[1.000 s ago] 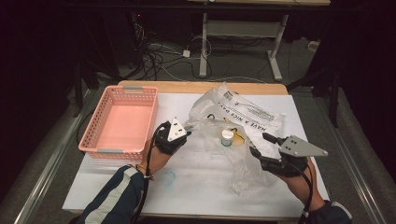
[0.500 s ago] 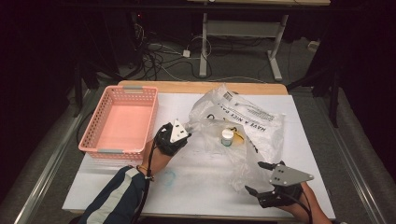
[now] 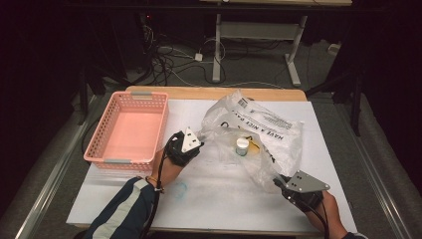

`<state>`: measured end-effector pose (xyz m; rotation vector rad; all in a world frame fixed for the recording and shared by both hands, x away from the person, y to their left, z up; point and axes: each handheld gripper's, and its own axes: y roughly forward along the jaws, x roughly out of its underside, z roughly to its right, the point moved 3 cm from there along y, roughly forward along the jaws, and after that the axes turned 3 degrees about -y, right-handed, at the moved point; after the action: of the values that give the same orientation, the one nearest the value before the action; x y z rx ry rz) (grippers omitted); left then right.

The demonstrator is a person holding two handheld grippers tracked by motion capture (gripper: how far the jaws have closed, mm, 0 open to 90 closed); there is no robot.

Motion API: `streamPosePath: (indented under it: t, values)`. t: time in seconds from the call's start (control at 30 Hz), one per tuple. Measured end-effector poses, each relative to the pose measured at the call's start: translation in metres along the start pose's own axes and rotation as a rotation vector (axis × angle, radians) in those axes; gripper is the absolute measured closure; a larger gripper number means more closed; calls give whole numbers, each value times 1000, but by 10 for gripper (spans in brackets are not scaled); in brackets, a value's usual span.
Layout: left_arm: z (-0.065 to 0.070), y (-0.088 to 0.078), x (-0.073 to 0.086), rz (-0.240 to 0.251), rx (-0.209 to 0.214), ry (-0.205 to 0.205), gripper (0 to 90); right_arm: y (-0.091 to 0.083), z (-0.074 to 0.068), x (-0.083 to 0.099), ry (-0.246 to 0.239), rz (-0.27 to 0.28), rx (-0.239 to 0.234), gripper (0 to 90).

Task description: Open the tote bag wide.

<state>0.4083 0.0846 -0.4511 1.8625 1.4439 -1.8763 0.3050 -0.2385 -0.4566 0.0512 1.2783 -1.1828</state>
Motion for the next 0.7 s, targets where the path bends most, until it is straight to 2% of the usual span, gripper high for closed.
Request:
streamPosePath:
  t: [0.07,0.33,0.37,0.57,0.7]
  values:
    - [0,-1,0,3,-4,1,852,-1,1,-1,3,9,3,876]
    - [0,-8,-2,16,-19,2,853,-10,8,-7,18,65,62,895]
    - [0,-9,-3,19,-23,5,853,-13,11,-9,23,85,80,896]
    - [-2,-20,-6,39,-37,18,854,-19,20,-14,51,124,128,898]
    - [-3,-24,-7,43,-38,14,853,-19,26,-17,62,138,143,899]
